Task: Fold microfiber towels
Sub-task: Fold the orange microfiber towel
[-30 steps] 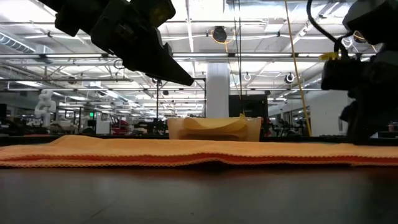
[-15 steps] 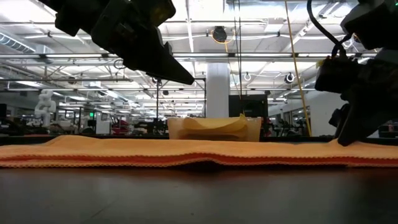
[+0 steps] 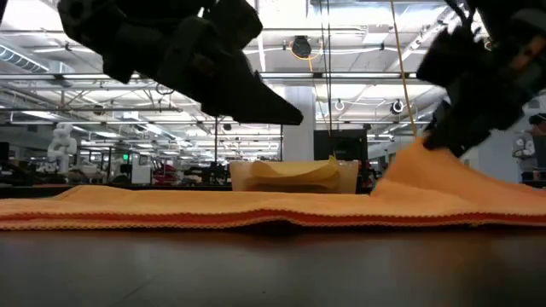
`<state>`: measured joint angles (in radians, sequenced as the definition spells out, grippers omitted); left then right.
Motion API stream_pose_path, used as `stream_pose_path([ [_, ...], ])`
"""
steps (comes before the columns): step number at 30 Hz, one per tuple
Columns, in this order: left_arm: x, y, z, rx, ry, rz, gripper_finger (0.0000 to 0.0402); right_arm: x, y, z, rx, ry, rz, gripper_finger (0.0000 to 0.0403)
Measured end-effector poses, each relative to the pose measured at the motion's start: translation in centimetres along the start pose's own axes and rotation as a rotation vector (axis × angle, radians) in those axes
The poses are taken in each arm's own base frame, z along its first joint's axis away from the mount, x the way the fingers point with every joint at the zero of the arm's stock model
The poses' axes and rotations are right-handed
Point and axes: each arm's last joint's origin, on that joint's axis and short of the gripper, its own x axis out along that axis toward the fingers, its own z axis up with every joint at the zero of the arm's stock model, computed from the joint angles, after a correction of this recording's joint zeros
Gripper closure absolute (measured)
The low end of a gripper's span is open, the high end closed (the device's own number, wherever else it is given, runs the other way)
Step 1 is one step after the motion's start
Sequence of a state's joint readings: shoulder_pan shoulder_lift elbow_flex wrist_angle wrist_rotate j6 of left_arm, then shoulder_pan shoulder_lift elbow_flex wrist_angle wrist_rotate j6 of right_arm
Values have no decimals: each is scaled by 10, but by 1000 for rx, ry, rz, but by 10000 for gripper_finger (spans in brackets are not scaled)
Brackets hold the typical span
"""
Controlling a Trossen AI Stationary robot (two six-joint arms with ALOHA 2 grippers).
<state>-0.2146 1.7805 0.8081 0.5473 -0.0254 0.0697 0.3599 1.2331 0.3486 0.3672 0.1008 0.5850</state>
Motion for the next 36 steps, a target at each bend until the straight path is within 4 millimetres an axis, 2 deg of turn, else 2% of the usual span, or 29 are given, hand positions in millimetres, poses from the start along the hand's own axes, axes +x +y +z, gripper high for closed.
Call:
stream_pose_path([
  [7,4,16,7,-42,-147,-59,279,1,19,28,-104,-80,46,401],
  [12,5,21,16,-60,-177,-64,223,0,26,39,-146,-114,62,401],
  [16,9,22,32,-58,-191,-63,178,0,29,44,-171,-135,64,402],
  [20,13,25,49,-60,-196,-45,151,0,29,48,-183,-145,58,402],
  [23,16,30,59,-68,-158,-15,145,0,29,50,-187,-162,62,402],
  [29,36,39,69,-140,-121,-1,144,0,28,50,-197,-171,40,402],
  [36,68,46,63,-219,2,-111,144,0,28,49,-198,-163,34,403],
])
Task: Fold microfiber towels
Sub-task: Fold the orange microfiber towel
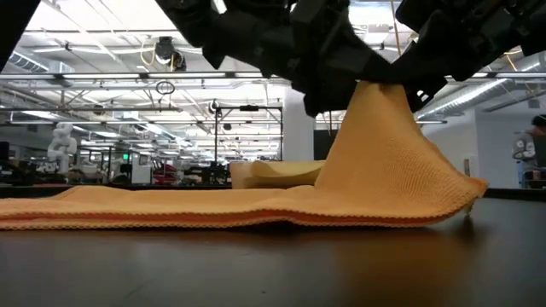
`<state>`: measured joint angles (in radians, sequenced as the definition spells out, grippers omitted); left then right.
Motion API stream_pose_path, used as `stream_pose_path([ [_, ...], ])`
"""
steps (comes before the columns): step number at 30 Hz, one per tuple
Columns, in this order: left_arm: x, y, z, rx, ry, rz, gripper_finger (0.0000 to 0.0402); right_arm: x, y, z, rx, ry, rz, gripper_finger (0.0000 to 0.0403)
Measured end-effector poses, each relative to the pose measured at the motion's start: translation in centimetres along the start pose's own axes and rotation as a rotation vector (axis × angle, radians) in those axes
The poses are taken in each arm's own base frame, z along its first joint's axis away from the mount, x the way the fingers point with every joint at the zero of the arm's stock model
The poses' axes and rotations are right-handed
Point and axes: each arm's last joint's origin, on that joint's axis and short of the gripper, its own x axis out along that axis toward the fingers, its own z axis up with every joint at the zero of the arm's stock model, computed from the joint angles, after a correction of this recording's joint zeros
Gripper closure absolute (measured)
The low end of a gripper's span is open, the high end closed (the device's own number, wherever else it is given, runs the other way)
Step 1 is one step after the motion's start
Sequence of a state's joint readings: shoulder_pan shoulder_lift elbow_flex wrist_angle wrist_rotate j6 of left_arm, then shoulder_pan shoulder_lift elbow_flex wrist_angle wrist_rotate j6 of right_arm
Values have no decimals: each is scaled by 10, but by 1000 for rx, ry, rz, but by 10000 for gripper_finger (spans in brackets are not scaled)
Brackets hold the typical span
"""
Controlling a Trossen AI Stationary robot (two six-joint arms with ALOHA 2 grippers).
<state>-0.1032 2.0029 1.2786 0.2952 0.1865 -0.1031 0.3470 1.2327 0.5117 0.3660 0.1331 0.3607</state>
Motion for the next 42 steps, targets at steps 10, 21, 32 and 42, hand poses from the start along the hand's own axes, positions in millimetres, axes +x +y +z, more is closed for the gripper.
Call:
stream_pose_path([
  [10,1,0,0,-20,53,-19,145,0,-1,-2,-2,18,-7,403],
  [21,1,0,-2,34,75,-51,302,0,0,-2,-2,19,-5,402],
  [32,-6,-4,5,145,70,-75,396,-2,-7,-19,32,125,-43,292],
  [42,-26,-17,25,215,47,-63,398,-9,-19,-50,117,88,1,195],
])
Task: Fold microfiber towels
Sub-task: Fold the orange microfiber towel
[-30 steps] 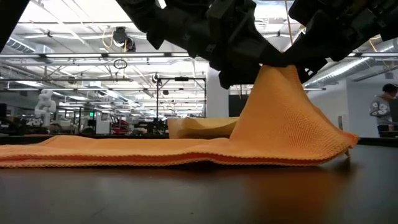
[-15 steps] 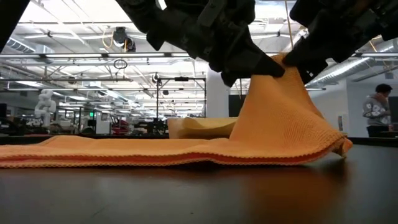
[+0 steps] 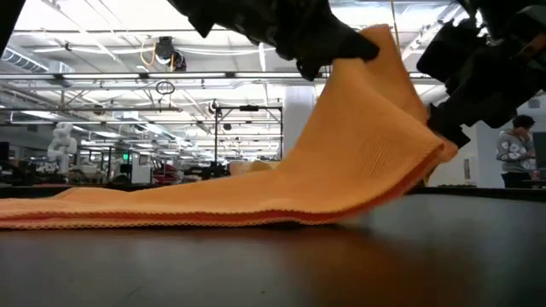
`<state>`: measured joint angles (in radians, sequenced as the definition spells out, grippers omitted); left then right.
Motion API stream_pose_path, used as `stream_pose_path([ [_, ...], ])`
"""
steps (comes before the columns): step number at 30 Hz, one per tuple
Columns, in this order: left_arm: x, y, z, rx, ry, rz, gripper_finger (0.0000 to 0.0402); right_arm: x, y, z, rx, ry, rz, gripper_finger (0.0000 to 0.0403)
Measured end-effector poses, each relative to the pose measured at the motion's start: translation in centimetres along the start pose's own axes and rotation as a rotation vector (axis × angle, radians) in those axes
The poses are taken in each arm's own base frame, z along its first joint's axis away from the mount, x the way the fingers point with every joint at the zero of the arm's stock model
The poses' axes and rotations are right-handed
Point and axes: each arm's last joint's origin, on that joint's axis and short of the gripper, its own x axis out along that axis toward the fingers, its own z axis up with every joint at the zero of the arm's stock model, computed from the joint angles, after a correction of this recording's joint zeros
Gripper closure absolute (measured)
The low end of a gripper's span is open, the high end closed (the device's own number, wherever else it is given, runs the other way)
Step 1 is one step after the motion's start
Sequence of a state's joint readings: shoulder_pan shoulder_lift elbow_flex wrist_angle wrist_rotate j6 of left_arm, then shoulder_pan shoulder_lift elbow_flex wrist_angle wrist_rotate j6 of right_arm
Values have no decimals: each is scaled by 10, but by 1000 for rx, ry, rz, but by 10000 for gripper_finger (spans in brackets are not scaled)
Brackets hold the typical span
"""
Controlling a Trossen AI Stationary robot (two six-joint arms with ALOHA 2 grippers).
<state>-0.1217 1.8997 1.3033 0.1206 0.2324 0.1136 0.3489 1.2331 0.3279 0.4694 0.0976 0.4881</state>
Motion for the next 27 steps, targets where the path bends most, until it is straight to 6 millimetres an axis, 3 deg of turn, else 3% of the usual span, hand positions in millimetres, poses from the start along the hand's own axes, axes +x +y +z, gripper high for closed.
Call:
stream_pose_path([
  [10,-1,0,-1,25,18,-3,397,-5,-6,-5,-27,-108,70,201],
  [16,-1,-1,-1,39,18,-5,398,-4,-9,7,-77,-147,135,166],
  [21,-1,-1,-1,38,20,-6,398,9,-10,12,-92,-107,147,133],
  [27,-1,-1,-4,30,48,-10,393,32,-7,10,-99,-20,260,125],
])
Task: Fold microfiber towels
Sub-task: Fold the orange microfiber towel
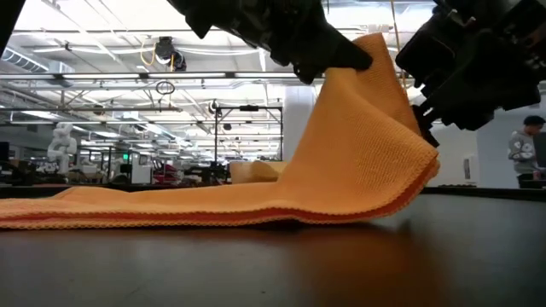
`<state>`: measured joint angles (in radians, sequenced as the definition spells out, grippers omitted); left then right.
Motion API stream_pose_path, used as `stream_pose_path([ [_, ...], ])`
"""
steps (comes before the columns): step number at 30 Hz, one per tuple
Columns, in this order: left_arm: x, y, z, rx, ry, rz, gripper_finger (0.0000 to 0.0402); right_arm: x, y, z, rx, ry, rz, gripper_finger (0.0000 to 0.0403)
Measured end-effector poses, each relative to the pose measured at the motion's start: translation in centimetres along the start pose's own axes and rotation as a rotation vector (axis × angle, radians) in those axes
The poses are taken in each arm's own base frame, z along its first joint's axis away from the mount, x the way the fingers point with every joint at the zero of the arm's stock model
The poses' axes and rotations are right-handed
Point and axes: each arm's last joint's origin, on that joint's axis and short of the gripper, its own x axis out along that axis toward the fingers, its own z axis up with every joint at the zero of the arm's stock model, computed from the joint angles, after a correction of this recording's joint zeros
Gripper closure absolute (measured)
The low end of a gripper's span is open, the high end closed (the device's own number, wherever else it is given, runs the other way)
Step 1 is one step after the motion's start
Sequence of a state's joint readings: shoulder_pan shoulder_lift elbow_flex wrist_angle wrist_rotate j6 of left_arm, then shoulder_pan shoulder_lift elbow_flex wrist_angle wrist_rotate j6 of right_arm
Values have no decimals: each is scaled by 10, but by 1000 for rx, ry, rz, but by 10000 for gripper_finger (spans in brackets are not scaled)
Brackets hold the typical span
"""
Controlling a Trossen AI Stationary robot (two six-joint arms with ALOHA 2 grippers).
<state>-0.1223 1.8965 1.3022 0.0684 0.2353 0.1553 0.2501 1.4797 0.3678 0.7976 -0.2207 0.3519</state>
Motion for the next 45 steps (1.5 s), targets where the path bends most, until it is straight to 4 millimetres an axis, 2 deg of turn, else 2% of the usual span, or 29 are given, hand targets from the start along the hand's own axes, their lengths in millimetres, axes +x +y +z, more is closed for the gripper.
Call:
stream_pose_path([
  [6,0,-1,-5,-19,50,-8,395,5,-2,-5,34,30,13,152],
  [11,0,-1,-6,-20,59,-5,397,5,-3,-7,34,35,10,199],
  [23,-13,-1,6,-11,26,50,394,4,-8,-15,31,103,-84,379],
  [25,-17,-3,8,-11,35,49,392,4,-7,-13,26,87,-73,396],
  [33,-19,-4,9,-12,42,54,391,5,-3,-4,0,-6,-5,401],
  [38,-18,-6,9,-7,50,55,397,5,-1,-4,22,-3,1,399],
  [42,-18,-9,9,0,53,47,392,5,-2,-7,43,23,-10,375],
  [45,-17,-13,8,9,68,37,397,5,-3,-8,36,30,-25,339],
])
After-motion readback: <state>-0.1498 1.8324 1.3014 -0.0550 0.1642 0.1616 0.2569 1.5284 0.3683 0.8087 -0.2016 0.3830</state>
